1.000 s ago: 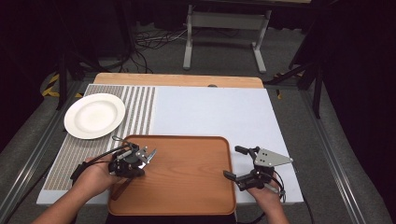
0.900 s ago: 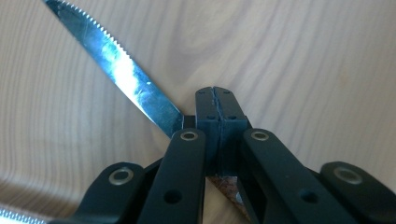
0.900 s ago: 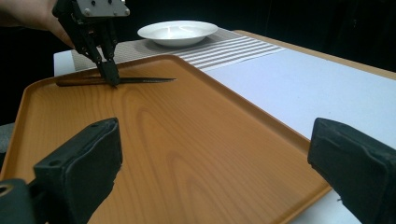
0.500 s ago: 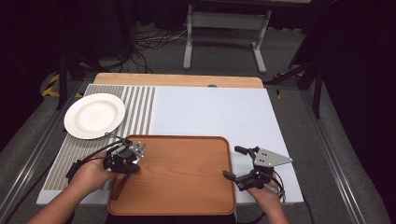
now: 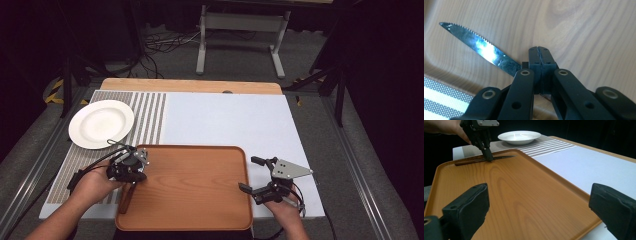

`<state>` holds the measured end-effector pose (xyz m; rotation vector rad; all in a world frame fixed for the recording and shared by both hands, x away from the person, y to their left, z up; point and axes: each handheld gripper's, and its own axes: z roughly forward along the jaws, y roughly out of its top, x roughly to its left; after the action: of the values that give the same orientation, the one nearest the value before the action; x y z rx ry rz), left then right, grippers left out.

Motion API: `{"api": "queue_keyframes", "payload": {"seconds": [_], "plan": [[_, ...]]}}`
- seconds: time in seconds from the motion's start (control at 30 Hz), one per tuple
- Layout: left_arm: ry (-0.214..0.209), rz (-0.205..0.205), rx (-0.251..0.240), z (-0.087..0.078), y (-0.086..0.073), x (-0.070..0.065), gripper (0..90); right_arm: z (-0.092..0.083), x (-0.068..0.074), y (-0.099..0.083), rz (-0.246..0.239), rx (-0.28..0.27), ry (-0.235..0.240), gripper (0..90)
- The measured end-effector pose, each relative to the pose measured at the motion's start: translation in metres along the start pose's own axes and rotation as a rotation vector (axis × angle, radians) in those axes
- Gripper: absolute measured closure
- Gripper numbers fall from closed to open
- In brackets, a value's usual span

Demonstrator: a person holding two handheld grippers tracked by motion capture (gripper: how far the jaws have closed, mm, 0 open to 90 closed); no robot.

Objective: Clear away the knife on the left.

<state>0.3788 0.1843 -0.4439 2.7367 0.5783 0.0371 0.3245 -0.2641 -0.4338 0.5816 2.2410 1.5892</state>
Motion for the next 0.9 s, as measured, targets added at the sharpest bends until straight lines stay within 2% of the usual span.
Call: {"api": "queue_keyframes", "payload": {"seconds": [0.9], "plan": [[0.008, -0.027, -0.001, -0.0010, -0.0028, 0.0069, 90.0, 0.0001, -0.0002, -0.0002, 0.005, -0.004, 0.001, 3.9]]}}
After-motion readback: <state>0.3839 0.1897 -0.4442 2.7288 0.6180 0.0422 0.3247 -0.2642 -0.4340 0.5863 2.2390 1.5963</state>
